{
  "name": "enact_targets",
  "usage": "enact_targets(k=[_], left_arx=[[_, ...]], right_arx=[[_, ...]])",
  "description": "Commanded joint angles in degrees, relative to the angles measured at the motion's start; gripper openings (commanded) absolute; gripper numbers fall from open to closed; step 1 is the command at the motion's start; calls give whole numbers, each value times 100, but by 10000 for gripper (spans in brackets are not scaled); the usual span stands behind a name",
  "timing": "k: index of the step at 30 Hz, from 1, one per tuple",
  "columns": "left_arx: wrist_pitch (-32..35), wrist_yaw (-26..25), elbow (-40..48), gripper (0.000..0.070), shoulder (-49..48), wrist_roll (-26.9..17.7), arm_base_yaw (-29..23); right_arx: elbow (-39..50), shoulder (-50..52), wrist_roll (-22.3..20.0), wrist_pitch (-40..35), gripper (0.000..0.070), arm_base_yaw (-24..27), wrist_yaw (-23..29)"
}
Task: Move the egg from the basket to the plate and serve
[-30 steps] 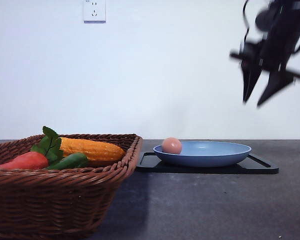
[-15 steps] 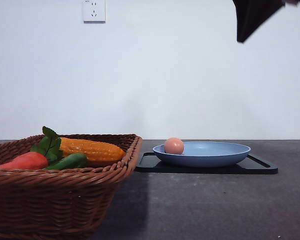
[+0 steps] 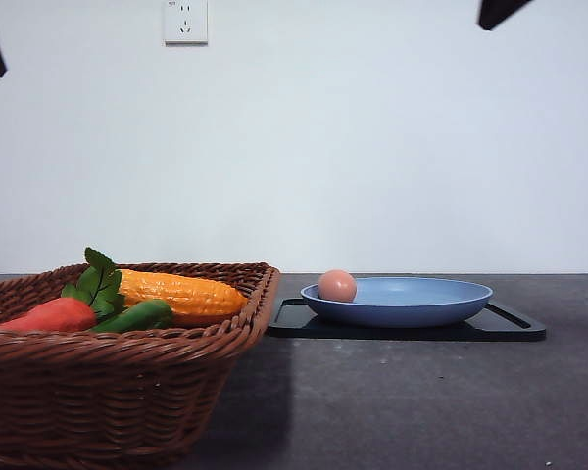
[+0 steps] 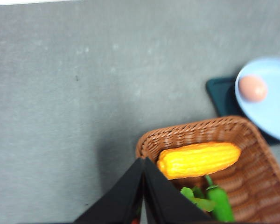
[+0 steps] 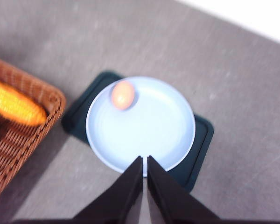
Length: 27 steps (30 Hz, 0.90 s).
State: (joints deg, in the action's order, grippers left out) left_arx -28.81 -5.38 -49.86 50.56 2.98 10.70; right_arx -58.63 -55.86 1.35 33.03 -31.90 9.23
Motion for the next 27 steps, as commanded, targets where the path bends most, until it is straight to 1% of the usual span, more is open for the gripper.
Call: enact_targets(k=[1,5,8,10,12,15,20,27], left_arx=[[283,-121,242,0,-205,234,21],[735,-324,883,0,-793,524,126],[1058,-368,1343,0,-1222,702,238],[1242,-368,1619,0,-1480,819,307],[1335,-392,1810,0,-1666,996,389],[1339,-423,1955,0,-1849,1114,543],[1329,-423,1971,0,-1881,1305,709],[1353,-405,1971,0,-1868,1307,711]], right_arx=[[496,326,-33,-479,0,-37,24],[1623,1124,-22,-1411,0,-37,25],[2363,1620,1,-2048,0,-37,-2],[2768,1859,93,-2445,0,-37,-31],[3032,2010,222,-2673,0,-37,-40],[3238,2123,290,-2769,0,-37,-41],[3250,2110,292,-2703,0,-37,-39],[3248,2116,295,-2724,0,-33,-12]])
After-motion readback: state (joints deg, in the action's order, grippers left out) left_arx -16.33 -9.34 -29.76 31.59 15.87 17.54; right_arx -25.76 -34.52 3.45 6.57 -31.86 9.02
